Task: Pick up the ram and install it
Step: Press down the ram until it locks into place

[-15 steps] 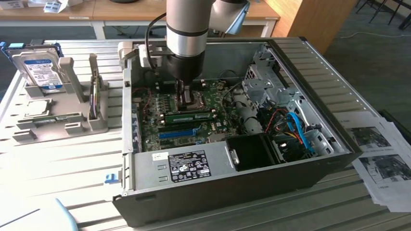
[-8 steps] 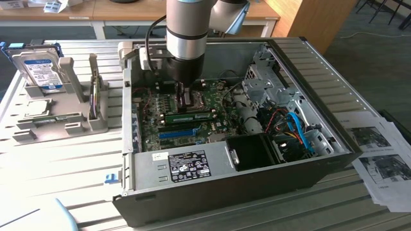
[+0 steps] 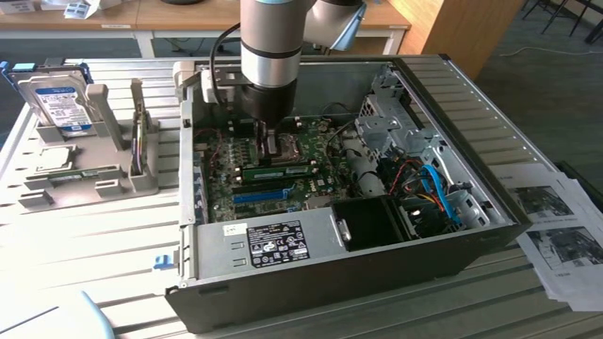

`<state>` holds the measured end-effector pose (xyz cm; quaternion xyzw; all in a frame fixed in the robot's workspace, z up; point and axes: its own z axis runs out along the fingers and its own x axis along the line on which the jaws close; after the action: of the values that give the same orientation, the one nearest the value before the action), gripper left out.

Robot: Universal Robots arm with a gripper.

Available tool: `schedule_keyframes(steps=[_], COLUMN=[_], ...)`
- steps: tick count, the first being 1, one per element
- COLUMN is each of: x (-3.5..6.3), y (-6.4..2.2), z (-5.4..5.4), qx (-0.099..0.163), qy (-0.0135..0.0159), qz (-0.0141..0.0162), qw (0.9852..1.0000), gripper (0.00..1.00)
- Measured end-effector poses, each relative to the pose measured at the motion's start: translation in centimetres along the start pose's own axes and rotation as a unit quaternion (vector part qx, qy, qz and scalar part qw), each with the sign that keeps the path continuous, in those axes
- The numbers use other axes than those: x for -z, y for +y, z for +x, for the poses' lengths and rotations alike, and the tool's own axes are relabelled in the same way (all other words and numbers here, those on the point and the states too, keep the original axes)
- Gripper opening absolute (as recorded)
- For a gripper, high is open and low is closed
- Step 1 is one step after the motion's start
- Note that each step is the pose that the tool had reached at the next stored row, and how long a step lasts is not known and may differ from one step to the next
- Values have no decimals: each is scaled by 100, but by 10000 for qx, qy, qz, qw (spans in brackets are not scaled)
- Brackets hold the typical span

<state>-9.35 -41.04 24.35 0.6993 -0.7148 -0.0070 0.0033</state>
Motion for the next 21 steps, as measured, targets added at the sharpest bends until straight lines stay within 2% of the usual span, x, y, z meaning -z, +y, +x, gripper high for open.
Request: schedule_keyframes(steps=[13,21], x=[-103,-118], y=[-1,-2], z=[1,1], qx=[0,0], qy=[0,0], qz=[0,0], qw=[10000,10000], gripper=[9,9])
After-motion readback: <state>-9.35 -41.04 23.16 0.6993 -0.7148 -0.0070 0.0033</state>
